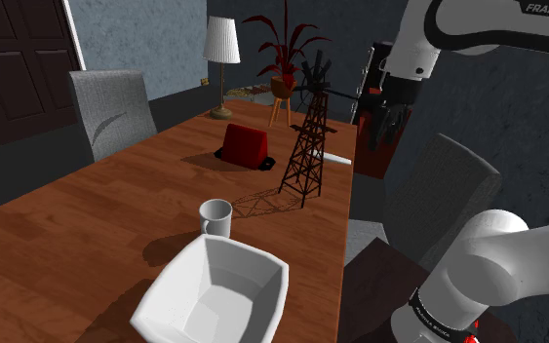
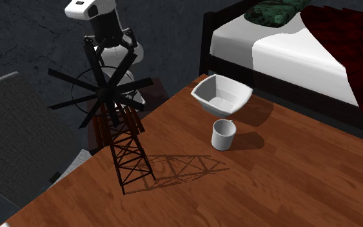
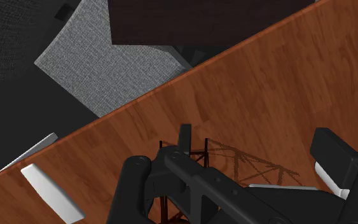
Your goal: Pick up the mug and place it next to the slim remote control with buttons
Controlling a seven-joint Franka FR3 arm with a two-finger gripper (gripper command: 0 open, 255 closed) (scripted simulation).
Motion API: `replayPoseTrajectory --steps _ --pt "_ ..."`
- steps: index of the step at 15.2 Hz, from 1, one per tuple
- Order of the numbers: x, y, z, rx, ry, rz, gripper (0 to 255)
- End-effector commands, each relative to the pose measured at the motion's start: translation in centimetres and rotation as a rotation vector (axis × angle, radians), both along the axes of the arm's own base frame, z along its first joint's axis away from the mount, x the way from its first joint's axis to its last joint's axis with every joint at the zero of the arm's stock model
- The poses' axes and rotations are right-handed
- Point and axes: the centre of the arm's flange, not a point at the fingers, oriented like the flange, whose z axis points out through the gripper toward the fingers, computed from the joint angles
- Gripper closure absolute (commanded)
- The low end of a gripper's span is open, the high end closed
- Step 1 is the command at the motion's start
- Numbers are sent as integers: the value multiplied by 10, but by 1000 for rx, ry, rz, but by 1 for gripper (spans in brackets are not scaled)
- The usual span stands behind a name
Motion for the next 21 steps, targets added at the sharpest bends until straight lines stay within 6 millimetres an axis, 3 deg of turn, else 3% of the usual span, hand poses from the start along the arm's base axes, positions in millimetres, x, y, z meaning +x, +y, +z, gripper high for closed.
replayPoseTrajectory --steps 1,21 --pt "0 0 0 0 0 0 0" --pt "138 175 -134 12 -30 -44 0"
